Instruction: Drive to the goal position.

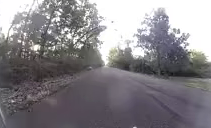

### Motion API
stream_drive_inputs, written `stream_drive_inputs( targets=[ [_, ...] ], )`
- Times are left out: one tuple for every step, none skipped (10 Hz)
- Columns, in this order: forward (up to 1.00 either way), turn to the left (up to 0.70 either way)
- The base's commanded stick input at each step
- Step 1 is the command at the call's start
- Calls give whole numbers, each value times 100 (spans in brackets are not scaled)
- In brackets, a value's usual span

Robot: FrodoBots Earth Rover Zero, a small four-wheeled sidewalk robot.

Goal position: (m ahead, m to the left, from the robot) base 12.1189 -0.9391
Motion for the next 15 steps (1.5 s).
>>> stream_drive_inputs(
  targets=[
    [70, 0],
    [70, 0],
    [70, 0],
    [70, 0],
    [70, 0],
    [70, 0],
    [70, 0],
    [70, 0],
    [70, 0],
    [70, 0],
    [70, 0],
    [70, 0],
    [70, 0],
    [70, 0],
    [70, 0]
  ],
)
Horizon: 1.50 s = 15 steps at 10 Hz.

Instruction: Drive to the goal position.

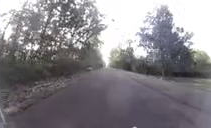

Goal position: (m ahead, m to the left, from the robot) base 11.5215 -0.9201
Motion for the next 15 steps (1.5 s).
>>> stream_drive_inputs(
  targets=[
    [70, 0],
    [70, 0],
    [70, 0],
    [70, 0],
    [70, 0],
    [70, 0],
    [70, 0],
    [70, 0],
    [70, 0],
    [70, 0],
    [70, 0],
    [70, 0],
    [70, 0],
    [70, 0],
    [70, 0]
  ],
)
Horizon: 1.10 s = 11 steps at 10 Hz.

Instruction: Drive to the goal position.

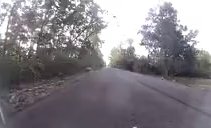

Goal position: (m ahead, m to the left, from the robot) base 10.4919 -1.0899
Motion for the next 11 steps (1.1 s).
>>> stream_drive_inputs(
  targets=[
    [70, 0],
    [70, 0],
    [70, 0],
    [70, 0],
    [70, 0],
    [70, 0],
    [70, 0],
    [70, 0],
    [70, 0],
    [70, 0],
    [70, 0]
  ],
)
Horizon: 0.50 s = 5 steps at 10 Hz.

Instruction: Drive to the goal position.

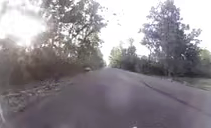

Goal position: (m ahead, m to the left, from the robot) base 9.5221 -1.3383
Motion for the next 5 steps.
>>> stream_drive_inputs(
  targets=[
    [70, 4],
    [70, 19],
    [70, 30],
    [70, 31],
    [70, 33]
  ],
)
